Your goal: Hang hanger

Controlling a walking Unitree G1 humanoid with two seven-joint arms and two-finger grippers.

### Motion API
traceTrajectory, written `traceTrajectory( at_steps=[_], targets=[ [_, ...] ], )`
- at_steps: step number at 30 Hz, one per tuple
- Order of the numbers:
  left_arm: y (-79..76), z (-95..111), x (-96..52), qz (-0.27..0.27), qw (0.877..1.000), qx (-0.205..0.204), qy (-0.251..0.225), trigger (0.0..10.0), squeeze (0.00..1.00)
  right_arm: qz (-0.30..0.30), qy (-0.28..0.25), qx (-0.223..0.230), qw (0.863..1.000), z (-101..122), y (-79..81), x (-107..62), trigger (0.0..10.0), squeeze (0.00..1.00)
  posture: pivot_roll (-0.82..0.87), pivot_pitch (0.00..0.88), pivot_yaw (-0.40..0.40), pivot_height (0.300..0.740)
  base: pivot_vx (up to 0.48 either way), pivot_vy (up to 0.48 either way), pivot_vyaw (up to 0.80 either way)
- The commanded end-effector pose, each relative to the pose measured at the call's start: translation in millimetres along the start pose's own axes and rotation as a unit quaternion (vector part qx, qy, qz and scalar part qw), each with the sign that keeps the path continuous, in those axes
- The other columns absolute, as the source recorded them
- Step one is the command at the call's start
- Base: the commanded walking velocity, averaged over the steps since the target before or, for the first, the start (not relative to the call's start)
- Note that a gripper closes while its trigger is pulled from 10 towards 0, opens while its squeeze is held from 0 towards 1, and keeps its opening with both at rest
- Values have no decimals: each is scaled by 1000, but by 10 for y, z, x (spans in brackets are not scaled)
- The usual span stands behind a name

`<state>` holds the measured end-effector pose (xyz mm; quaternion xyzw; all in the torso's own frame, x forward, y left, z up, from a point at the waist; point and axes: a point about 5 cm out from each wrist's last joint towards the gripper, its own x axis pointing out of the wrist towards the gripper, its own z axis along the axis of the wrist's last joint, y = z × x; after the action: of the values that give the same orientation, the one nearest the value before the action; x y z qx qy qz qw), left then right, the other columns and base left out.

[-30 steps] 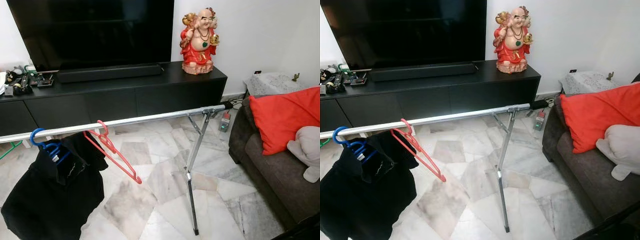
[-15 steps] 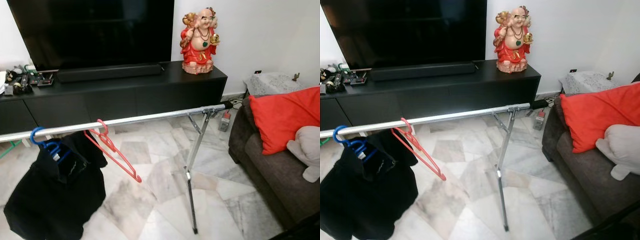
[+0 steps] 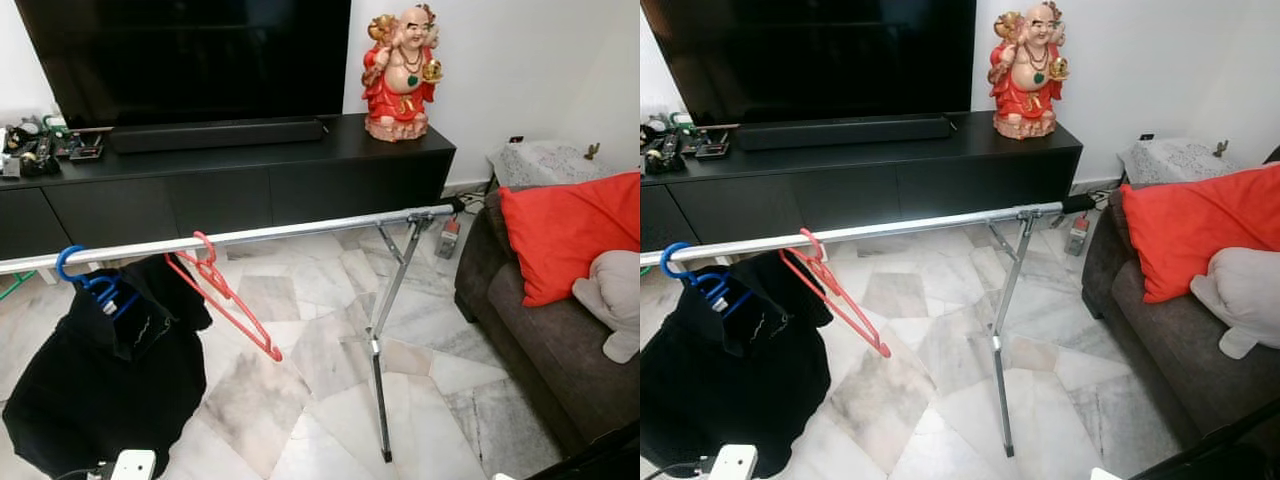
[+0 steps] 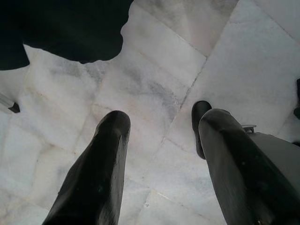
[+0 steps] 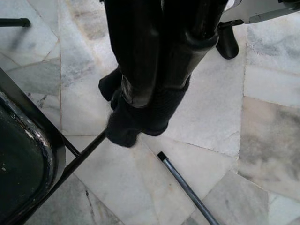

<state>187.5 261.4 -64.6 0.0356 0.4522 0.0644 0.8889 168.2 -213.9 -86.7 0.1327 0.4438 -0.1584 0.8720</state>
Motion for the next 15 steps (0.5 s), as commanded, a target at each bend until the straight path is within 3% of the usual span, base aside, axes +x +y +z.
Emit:
traceTrajectory(
  at_steps=[1, 15],
  targets=[
    [27, -33, -8, 1, 1000, -3, 8, 10000, 0, 0, -13, -3, 1000, 38, 4, 2, 10000, 0, 39, 0, -16, 740, 0, 0, 0],
    [37, -36, -10, -1, 1000, -5, 9, 10000, 0, 3, -14, -15, 1000, 27, -2, -2, 10000, 0, 46, 0, -21, 740, 0, 0, 787]
  ],
)
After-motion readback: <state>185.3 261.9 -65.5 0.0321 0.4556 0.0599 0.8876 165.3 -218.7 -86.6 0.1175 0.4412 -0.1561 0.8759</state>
